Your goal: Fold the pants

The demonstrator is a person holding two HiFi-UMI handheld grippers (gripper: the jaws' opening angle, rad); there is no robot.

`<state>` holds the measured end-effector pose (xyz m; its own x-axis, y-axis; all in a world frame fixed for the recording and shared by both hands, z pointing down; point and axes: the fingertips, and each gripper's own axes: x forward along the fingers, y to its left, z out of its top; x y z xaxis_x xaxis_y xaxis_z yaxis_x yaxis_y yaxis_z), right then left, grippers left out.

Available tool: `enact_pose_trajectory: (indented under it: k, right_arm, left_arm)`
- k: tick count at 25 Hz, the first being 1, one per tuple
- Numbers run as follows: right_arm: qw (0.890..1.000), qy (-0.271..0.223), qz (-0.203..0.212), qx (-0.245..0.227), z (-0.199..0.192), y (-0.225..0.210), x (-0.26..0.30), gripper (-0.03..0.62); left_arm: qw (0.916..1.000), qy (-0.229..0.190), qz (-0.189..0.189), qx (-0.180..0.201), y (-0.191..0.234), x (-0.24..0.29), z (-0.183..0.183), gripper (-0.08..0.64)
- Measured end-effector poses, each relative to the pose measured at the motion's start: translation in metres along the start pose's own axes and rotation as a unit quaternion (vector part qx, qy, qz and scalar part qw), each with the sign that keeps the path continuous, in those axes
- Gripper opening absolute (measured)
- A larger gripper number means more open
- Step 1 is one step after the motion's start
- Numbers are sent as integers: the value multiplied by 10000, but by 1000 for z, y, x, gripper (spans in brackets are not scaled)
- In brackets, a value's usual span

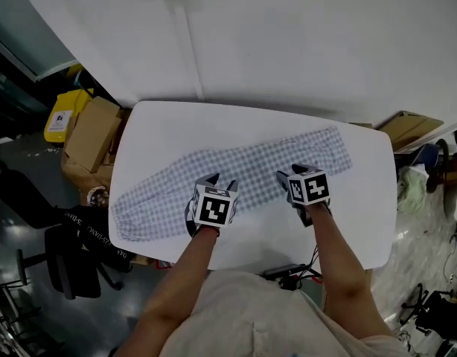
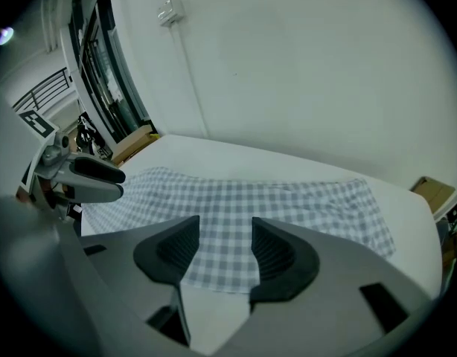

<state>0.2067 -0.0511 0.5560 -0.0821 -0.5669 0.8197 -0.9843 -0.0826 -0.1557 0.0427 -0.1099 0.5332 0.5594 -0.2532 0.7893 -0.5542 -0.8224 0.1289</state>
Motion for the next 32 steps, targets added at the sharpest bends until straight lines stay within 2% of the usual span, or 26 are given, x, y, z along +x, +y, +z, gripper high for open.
enact_pose_trajectory:
  k: [8,17,24,32]
  right_arm:
    - [9996,111,-253,84,-15,-67,-14,225]
    - [9972,376,-549,343,-27,-158,-14,225]
    - [9944,778,-673,224,-48,-206,-7,225]
    - [9881,1366,-635,-302,-68,-214,13,225]
  left_arm:
    - [9936,530,-584,805,-71,62,6,198]
    - [9836,1018,-1057,1051,-121,105,-9,198]
    - [9791,1264,-1075,1173,-126,122,-18,198]
    - [9750,1461,-806,1469,-127,132,-21,199]
